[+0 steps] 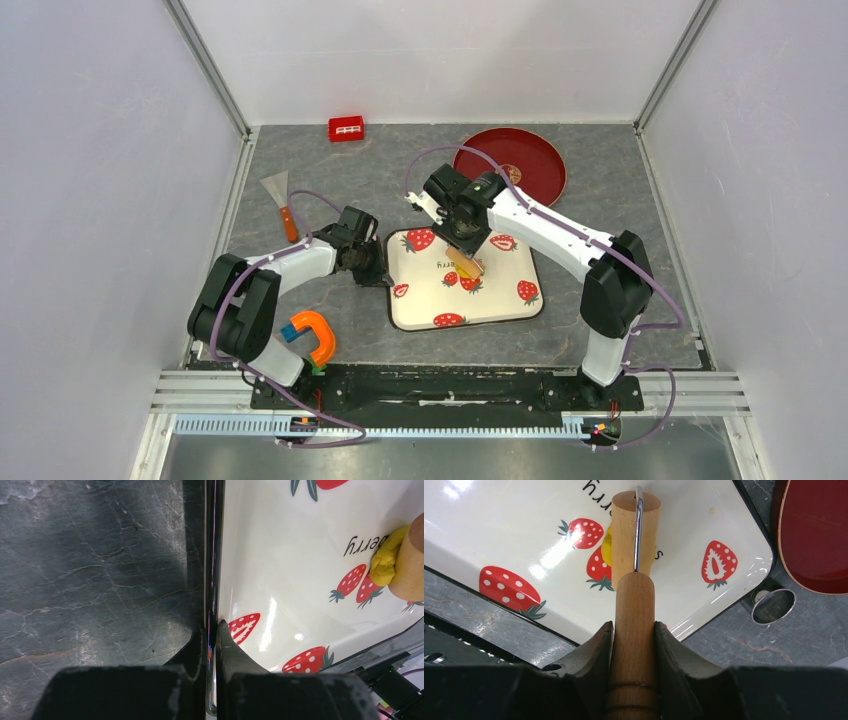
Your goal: Roll out the dumpling wrappers from the dough
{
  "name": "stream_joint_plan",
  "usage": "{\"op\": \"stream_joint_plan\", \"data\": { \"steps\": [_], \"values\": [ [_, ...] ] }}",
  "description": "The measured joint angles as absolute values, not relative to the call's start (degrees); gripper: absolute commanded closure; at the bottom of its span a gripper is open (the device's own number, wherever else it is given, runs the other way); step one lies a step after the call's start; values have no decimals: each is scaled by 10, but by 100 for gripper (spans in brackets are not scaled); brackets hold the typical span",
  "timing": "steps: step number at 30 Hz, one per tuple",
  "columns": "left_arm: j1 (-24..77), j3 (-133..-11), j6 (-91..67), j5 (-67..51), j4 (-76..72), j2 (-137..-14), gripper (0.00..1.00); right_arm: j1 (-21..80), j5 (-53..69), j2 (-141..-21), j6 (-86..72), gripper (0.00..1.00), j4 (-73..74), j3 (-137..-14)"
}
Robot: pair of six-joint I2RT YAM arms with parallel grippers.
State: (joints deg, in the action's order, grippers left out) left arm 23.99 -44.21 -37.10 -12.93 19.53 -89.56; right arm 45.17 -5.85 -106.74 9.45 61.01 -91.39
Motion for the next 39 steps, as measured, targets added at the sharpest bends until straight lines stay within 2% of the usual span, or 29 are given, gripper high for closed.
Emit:
{"op": "stream_joint_plan", "data": {
  "steps": [17, 39],
  "values": [
    [243, -441, -371, -123, 195, -892, 98, 429, -47, -1086, 51, 100, 653, -989],
    [250, -441, -371, -122, 183, -895, 98, 403, -36, -1046, 23, 100, 648, -1006]
  ]
}}
